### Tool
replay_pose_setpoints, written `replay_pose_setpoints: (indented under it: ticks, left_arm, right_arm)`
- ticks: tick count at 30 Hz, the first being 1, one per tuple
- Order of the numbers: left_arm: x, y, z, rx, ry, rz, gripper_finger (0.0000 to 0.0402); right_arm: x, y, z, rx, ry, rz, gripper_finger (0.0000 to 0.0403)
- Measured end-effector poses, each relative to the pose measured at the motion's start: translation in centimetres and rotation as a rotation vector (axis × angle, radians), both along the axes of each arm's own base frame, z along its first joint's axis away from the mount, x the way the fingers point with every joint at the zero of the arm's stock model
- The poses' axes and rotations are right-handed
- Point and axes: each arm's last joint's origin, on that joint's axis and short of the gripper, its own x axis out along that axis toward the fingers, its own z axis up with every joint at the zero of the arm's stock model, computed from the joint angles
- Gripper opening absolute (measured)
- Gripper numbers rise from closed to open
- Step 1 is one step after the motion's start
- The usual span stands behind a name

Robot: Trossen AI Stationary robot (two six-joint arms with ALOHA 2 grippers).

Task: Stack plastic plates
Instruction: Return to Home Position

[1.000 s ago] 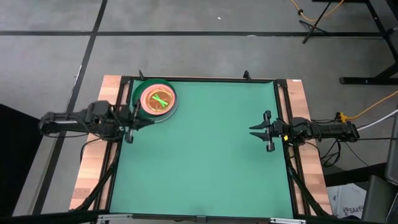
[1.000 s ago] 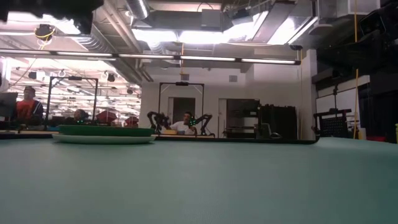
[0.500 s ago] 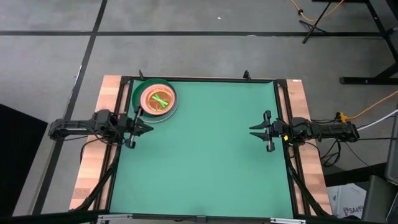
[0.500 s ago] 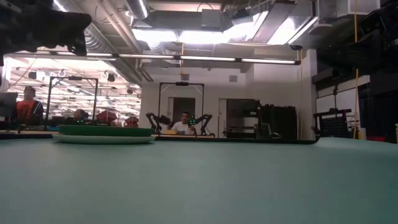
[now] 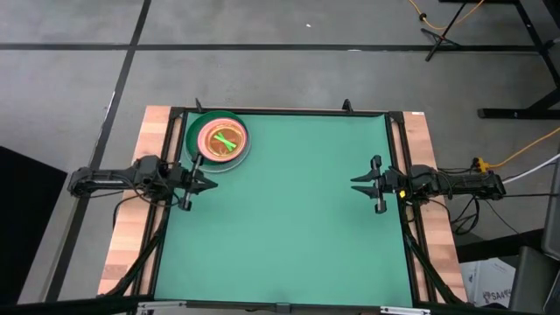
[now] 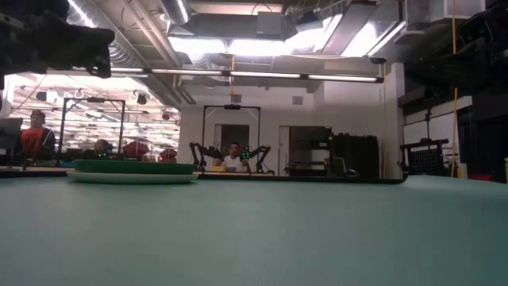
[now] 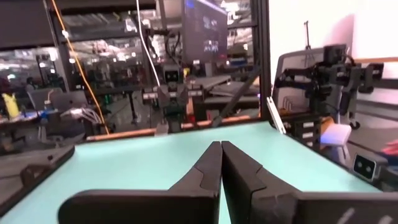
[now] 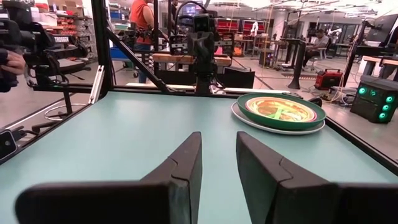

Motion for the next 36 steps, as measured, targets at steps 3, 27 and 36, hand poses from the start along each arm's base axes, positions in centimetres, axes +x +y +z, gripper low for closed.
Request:
replay_pose_setpoints:
  ticks: [3, 27, 36]
  left_arm:
    - [0.04, 0.0, -0.28, -0.004, 0.029, 0.0, 0.0004]
    - [0.12, 0.03, -0.97, -0.012, 0.103, 0.009, 0.0004]
    - [0.12, 0.06, -0.99, -0.006, 0.104, 0.02, 0.0004]
  right_arm:
    - [0.0, 0.0, 0.0, 0.0, 0.0, 0.0, 0.0088]
    - [0.0, 0.0, 0.0, 0.0, 0.0, 0.0, 0.0088]
    - [0.0, 0.0, 0.0, 0.0, 0.0, 0.0, 0.0088]
